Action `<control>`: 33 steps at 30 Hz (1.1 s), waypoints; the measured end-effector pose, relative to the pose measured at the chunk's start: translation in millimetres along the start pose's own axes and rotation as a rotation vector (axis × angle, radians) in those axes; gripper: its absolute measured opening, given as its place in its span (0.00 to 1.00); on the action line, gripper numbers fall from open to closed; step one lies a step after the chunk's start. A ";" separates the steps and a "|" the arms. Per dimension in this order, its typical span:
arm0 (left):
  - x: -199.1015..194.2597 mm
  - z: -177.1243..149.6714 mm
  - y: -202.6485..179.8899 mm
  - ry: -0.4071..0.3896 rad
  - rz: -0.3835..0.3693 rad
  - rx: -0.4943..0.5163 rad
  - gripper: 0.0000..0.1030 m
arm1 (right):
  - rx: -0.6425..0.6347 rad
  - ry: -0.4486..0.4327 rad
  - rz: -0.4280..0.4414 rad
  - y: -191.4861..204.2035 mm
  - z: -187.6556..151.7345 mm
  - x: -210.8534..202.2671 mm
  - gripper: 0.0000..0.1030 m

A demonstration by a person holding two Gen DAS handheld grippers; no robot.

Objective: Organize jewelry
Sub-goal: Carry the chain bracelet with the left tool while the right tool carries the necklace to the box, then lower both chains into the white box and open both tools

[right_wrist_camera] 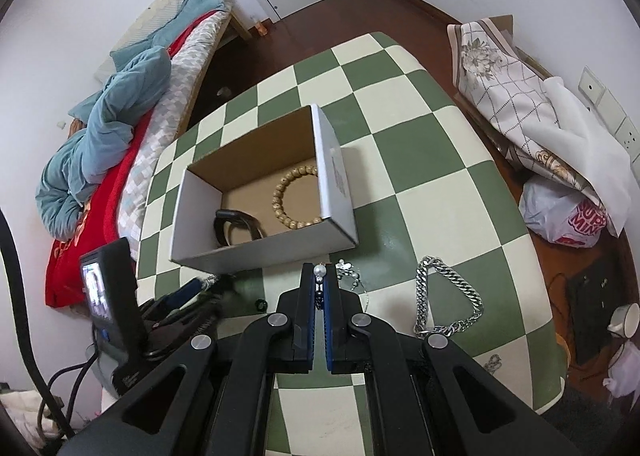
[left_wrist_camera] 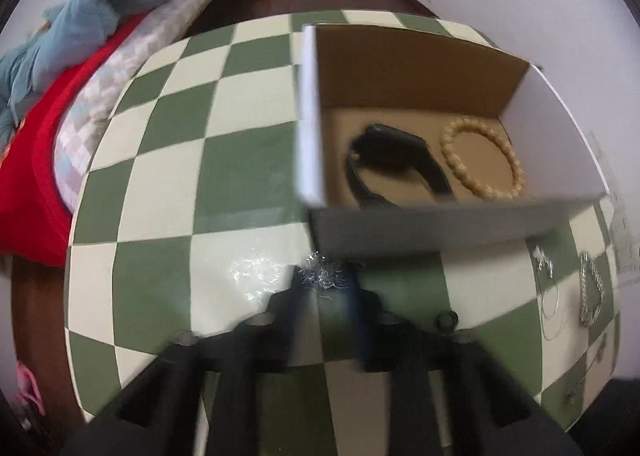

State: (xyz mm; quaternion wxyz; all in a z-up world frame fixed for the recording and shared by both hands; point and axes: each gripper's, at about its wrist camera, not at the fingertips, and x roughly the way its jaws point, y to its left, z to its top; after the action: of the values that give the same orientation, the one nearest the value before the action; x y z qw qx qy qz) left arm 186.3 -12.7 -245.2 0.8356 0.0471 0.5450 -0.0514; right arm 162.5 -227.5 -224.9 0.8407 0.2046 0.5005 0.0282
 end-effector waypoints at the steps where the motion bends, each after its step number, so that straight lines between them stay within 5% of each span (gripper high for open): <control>1: -0.5 -1.2 -1.0 0.002 -0.007 0.000 0.03 | 0.005 0.001 0.000 -1.7 -0.5 0.3 0.03; 7: -13.1 -19.5 9.8 0.016 -0.074 -0.059 0.02 | 0.013 -0.010 0.008 -4.7 -0.8 -6.9 0.03; 15: -76.2 -22.7 12.4 -0.045 -0.130 -0.051 0.02 | -0.002 -0.064 0.067 5.7 6.1 -45.7 0.03; 27: -192.3 55.3 5.3 -0.246 -0.190 0.010 0.02 | -0.101 -0.178 0.161 62.4 49.3 -128.6 0.03; 33: -208.7 97.5 4.1 -0.285 -0.168 0.044 0.02 | -0.171 -0.235 0.156 98.4 82.5 -151.8 0.03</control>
State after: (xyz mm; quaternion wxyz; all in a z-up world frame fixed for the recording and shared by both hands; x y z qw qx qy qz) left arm 191.5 -14.4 -14.9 0.8958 0.0116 0.4218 -0.1393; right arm 172.9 -201.8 -28.0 0.9031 0.1723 0.3771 0.1119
